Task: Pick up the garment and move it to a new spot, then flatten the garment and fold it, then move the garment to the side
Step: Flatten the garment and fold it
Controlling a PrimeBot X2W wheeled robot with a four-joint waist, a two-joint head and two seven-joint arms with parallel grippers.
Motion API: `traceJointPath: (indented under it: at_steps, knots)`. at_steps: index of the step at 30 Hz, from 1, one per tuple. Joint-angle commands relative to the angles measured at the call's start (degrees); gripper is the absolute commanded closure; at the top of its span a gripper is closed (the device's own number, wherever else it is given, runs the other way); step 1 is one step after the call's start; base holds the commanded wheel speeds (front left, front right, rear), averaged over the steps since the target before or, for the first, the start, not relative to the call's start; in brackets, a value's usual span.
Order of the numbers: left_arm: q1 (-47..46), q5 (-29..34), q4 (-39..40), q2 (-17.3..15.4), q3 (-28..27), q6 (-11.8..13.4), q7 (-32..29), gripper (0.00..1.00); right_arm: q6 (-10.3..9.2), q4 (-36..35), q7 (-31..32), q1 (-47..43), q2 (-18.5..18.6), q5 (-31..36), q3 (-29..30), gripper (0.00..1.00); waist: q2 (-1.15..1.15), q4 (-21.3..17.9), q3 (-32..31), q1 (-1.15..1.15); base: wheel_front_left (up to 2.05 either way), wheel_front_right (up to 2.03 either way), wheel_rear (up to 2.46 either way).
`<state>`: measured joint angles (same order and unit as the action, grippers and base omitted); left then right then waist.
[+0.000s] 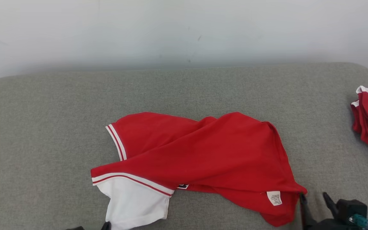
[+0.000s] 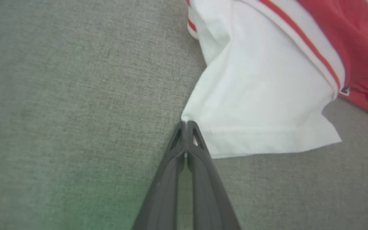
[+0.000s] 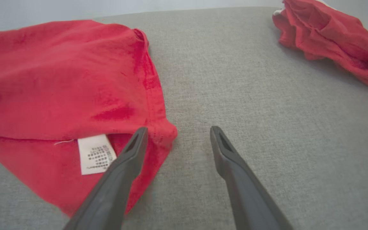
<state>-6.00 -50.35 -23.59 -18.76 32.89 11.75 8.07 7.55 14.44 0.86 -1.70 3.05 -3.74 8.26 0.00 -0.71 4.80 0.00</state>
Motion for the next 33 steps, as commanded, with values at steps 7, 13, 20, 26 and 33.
traceJointPath:
  at_steps: [7,13,20,26,33]
  knots:
    - [0.77,-1.12,-0.9,-0.88,-0.62,-0.02,0.63,1.0,-0.14,0.43,8.55,-0.28,-0.22,-0.41,2.7,0.0,0.0,1.0,-0.37,0.0,0.0,0.0,0.0]
    - [0.66,-1.1,-0.93,-0.37,-0.36,-0.48,0.84,1.0,-0.14,0.97,10.57,1.37,-0.18,-0.46,1.0,0.0,0.0,1.01,-0.17,0.0,0.0,0.0,0.0]
    - [0.01,-1.06,-0.8,-0.27,-0.08,-0.7,1.0,1.0,-0.14,1.78,11.06,2.63,-0.19,0.94,1.28,0.13,0.0,0.93,0.06,0.0,0.0,0.0,0.0]
    - [-0.12,-1.15,-0.57,-0.37,-0.23,-0.7,1.26,1.0,-0.14,4.12,10.75,4.13,-0.17,2.55,0.26,0.49,0.0,0.54,0.29,0.0,0.0,0.0,0.0]
    - [-0.37,-1.34,-0.27,-0.46,-0.47,-0.51,1.79,1.0,-0.14,5.76,9.41,5.38,-0.18,3.48,0.42,1.0,0.0,0.51,0.57,0.0,0.0,0.0,0.0]
